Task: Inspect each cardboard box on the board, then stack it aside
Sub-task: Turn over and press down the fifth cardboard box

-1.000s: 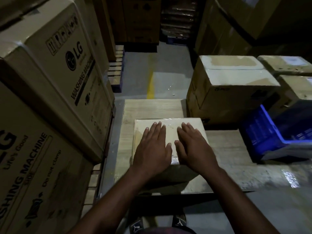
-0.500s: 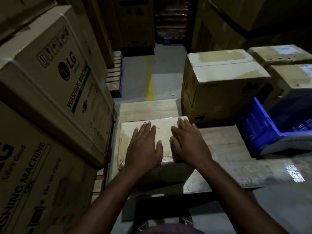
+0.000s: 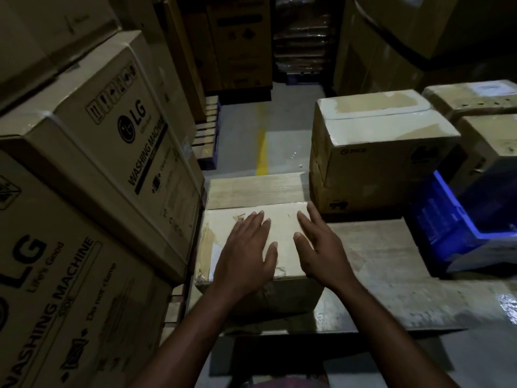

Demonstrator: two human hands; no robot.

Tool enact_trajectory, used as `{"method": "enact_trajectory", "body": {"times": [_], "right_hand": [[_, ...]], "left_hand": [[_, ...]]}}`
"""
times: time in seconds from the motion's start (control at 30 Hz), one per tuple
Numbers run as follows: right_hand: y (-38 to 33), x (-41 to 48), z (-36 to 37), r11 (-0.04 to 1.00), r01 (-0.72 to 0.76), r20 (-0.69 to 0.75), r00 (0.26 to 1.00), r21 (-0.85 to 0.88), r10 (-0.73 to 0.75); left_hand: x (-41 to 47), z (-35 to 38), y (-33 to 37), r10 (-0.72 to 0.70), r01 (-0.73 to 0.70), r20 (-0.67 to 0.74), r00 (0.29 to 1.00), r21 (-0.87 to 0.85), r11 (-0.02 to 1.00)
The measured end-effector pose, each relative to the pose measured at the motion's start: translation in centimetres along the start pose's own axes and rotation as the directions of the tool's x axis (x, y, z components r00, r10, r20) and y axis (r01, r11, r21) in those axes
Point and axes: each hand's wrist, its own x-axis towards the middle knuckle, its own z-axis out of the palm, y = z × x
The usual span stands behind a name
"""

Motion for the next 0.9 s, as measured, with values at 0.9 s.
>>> {"method": "enact_trajectory", "body": {"times": [0.9], "right_hand": [[-10.1, -1.4, 2.8, 0.991, -0.067, -0.066, 0.995, 0.113, 0.074]], "left_hand": [[-5.6, 0.1, -5.8, -0.554, 0.488, 0.060, 0.831, -0.556, 0.672]]}}
